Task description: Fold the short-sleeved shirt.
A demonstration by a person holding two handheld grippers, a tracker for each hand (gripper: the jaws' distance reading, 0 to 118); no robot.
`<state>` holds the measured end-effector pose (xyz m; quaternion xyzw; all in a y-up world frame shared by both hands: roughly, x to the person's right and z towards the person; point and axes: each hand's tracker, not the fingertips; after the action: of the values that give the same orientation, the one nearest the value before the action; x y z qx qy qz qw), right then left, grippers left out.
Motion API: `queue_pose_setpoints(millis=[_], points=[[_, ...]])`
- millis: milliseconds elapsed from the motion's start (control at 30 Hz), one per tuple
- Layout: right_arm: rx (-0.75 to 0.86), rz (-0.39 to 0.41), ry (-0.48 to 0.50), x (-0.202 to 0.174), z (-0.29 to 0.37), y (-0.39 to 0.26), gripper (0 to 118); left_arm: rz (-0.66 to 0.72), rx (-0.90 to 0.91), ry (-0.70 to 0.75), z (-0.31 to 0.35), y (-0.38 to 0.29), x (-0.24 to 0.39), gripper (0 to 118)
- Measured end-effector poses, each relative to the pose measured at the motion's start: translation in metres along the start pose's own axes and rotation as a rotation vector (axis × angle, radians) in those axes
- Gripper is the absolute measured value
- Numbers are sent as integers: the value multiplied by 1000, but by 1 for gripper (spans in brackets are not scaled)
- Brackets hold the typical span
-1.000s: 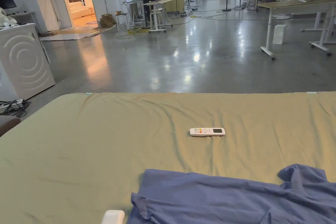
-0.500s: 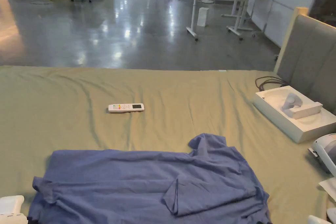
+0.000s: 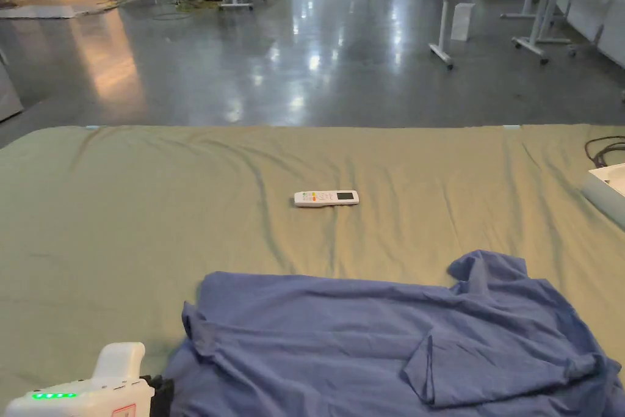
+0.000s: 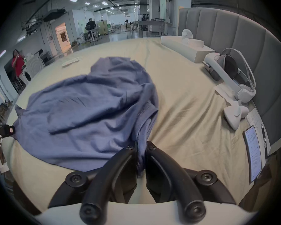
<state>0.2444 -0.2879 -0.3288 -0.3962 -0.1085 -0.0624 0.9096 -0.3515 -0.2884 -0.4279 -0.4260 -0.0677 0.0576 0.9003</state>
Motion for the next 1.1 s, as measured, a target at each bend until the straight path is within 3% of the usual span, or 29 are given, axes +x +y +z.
queue_pose_setpoints(millis=[167,400,567,600,633,667,700,767,900,1100], points=[[40,-6,4,5,43,-5,7,57,28,-31,43,-12,-13,6],[-12,-30,6,20,103,-62,7,94,-34,-53,98,-89,-28,6],[-73,8,-3,20,101,-96,7,123,-108,-74,93,-133,-35,7],[-82,8,-3,20,94,-101,10,147,-112,-88,88,-135,-36,16],[-82,3,0,22,87,-104,29,160,-108,-86,83,-138,-38,31],[-87,-3,2,23,82,-108,61,172,-99,-70,81,-140,-39,44],[-92,-9,-4,26,79,-110,91,184,-92,-84,83,-139,-40,64],[-95,-22,0,29,85,-111,95,192,-60,-113,95,-136,-35,76],[113,-28,49,26,137,-97,93,55,85,-93,148,-111,-13,79],[482,102,112,-13,241,-52,94,-80,549,-133,265,-67,48,79]])
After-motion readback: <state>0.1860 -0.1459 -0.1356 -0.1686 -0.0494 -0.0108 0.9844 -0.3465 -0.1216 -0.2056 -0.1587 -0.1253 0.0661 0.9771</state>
